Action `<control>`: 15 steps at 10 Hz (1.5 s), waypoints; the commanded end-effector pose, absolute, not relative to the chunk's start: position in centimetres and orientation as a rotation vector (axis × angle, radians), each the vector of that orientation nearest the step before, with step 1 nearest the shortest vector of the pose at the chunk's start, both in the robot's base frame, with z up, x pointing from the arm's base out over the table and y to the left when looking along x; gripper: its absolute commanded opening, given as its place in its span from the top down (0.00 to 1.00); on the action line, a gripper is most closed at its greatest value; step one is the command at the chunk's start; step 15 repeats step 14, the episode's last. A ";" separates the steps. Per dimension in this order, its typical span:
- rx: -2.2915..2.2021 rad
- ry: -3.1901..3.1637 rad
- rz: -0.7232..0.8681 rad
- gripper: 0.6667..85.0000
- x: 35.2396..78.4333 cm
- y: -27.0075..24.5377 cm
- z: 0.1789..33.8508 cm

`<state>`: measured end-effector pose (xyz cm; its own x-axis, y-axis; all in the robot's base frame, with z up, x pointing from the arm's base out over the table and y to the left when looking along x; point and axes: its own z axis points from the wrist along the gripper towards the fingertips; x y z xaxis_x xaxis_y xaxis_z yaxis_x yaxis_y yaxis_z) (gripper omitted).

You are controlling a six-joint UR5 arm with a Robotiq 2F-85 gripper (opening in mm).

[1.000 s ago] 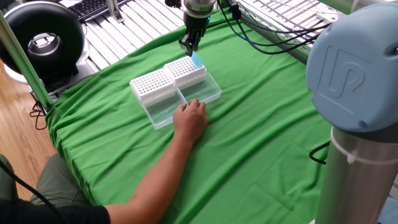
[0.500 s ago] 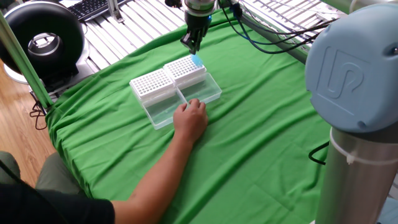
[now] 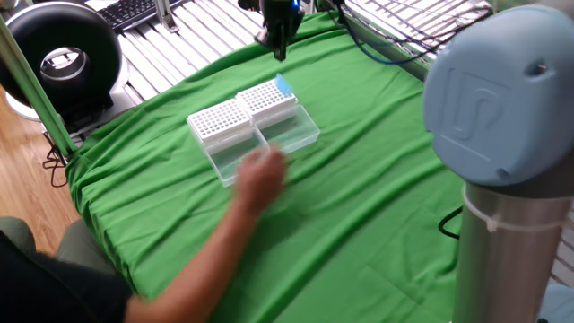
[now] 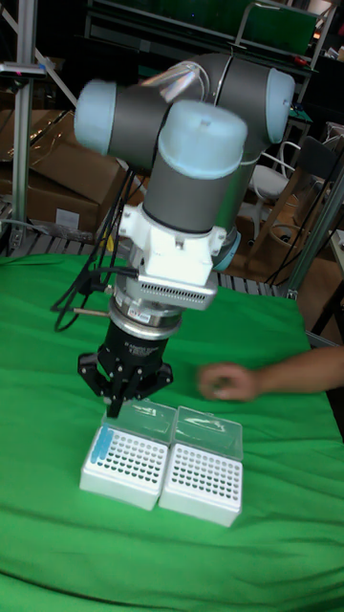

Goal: Insert a medium pipette tip into the holder for medium pipette tips

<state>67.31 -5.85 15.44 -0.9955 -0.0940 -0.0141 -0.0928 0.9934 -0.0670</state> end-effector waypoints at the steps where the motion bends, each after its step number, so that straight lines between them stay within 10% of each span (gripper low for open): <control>1: -0.030 3.140 -0.092 0.90 67.5 -5.6 19.0; 15: 0.048 3.195 -0.061 0.99 67.9 -7.1 19.8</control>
